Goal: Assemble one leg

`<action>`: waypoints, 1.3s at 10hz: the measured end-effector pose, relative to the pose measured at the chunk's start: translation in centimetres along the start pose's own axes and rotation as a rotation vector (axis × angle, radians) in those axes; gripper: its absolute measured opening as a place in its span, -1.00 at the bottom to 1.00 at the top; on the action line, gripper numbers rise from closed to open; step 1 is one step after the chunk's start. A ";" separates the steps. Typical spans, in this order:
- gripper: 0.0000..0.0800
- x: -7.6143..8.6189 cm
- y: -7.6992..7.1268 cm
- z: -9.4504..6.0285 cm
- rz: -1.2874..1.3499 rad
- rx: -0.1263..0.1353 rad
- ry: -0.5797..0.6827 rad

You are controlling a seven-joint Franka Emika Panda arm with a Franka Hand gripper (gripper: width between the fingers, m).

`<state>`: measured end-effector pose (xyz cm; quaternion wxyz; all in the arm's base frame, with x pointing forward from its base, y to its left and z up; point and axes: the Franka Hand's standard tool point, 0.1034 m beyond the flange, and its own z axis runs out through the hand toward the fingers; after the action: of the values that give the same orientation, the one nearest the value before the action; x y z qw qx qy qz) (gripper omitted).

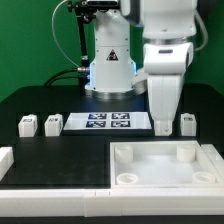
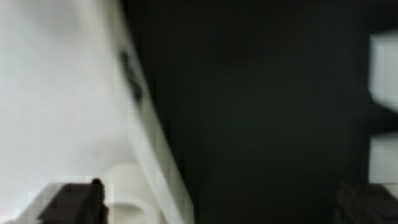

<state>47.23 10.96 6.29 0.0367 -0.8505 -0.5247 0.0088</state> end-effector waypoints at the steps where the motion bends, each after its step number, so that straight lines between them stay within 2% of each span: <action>1: 0.62 0.9 -1.2 -0.4 0.158 -0.005 0.002; 2: 0.62 1.6 -1.9 -0.2 0.267 -0.012 0.014; 3: 0.62 1.4 -1.7 -0.2 0.309 -0.010 0.015; 6: 0.62 1.6 -1.9 -0.1 0.654 0.007 0.024; 8: 0.62 2.2 -3.5 0.4 1.028 0.056 -0.002; 10: 0.62 2.2 -4.3 1.7 1.070 0.078 -0.021; 11: 0.62 2.2 -4.4 1.7 1.067 0.084 -0.033; 12: 0.62 1.8 -4.7 1.6 1.060 0.133 -0.135; 13: 0.62 2.0 -4.7 1.6 1.065 0.167 -0.197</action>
Offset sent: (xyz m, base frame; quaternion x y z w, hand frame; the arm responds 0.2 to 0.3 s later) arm 0.0000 0.0000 0.0000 0.0000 0.0000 0.2667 0.9638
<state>43.83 14.90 5.10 0.0453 -0.9878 -0.0200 0.1475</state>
